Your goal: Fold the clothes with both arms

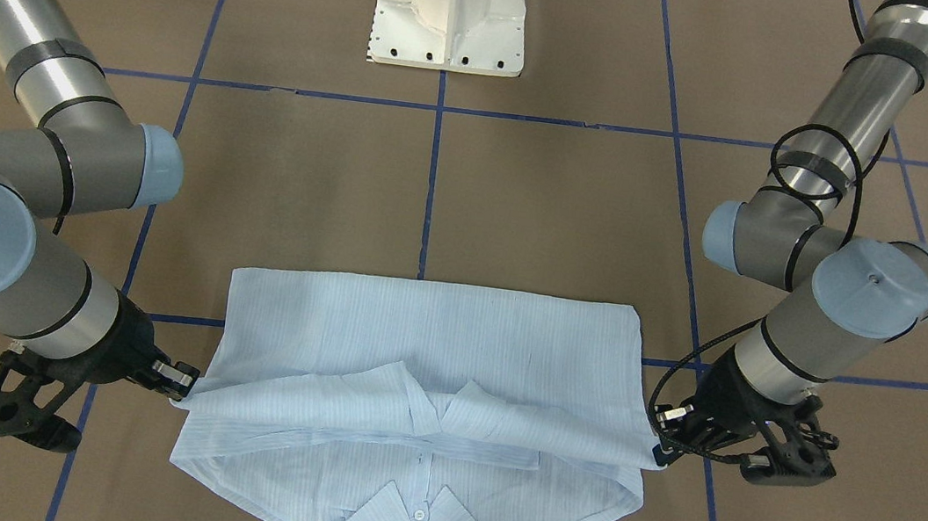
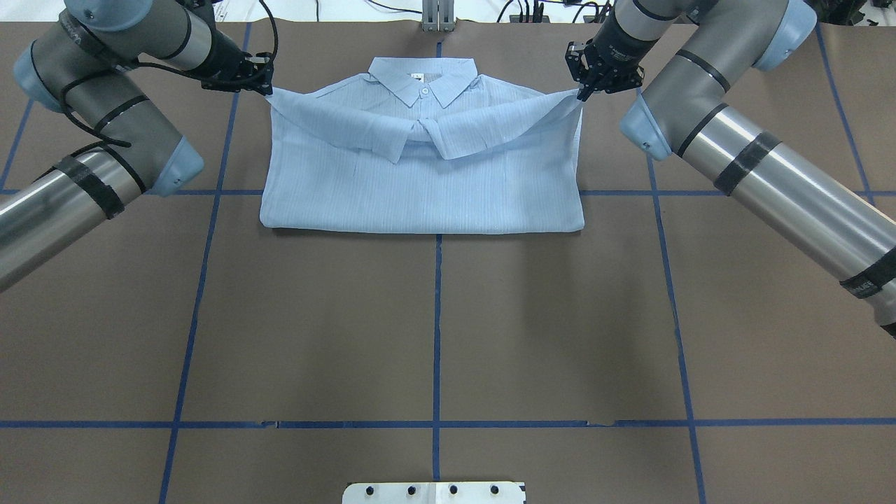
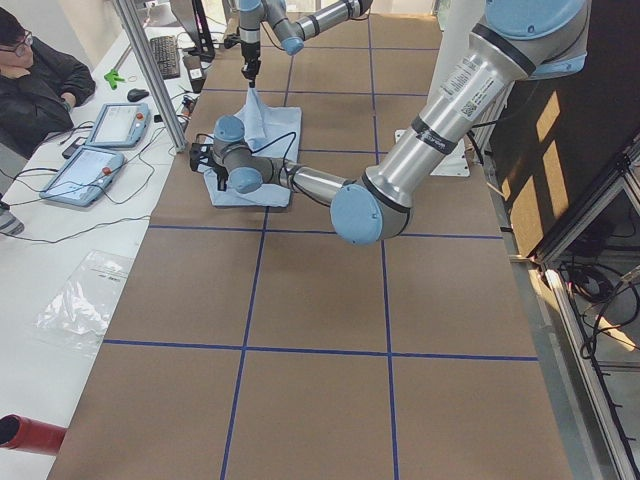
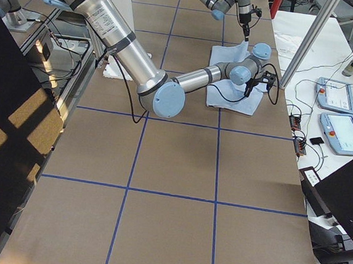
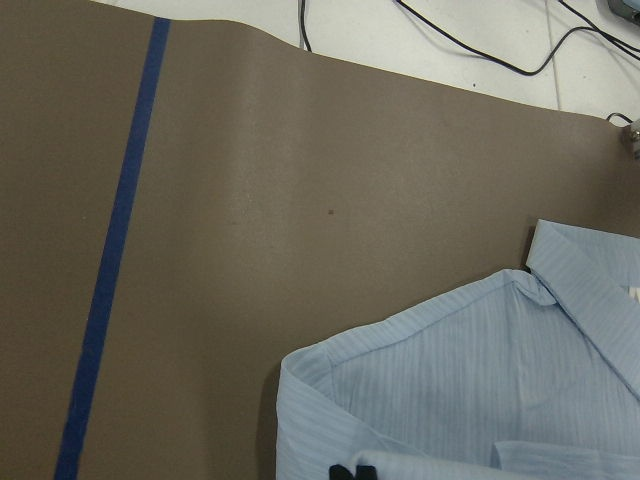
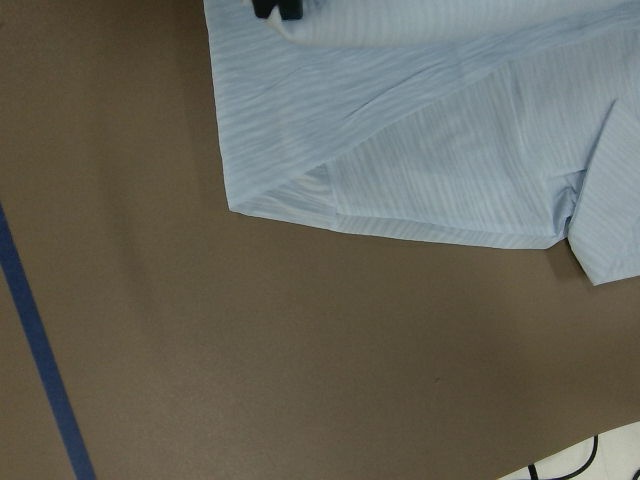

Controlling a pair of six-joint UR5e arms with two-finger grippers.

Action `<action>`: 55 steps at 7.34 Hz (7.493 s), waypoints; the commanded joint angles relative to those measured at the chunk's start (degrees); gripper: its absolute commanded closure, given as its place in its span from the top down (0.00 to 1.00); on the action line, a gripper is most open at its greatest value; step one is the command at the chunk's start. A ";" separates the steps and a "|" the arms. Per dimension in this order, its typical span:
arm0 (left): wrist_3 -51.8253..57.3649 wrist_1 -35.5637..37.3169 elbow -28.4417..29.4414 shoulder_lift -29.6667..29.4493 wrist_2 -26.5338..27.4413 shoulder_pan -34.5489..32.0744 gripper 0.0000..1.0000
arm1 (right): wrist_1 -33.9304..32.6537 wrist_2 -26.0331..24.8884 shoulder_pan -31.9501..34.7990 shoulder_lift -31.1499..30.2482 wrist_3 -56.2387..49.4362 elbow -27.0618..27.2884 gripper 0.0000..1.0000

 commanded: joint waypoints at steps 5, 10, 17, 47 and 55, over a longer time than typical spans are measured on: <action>-2.66 -0.01 -0.67 0.55 0.04 -0.25 1.00 | 2.80 -1.86 -5.45 -7.16 -2.04 5.93 1.00; -3.30 0.08 -1.55 0.72 0.04 -0.34 1.00 | 3.43 -2.13 -12.06 -16.34 -0.63 16.69 0.90; -2.95 -0.01 -1.64 1.51 0.04 -0.34 1.00 | 3.34 -3.62 -12.24 -16.43 -0.72 16.07 0.17; -30.02 18.28 -28.99 8.98 14.11 27.00 0.88 | 3.95 -2.92 -21.56 -41.22 7.46 59.14 1.00; -29.84 18.01 -28.27 8.46 14.02 29.11 0.57 | 3.95 -2.92 -21.12 -41.13 7.46 58.52 1.00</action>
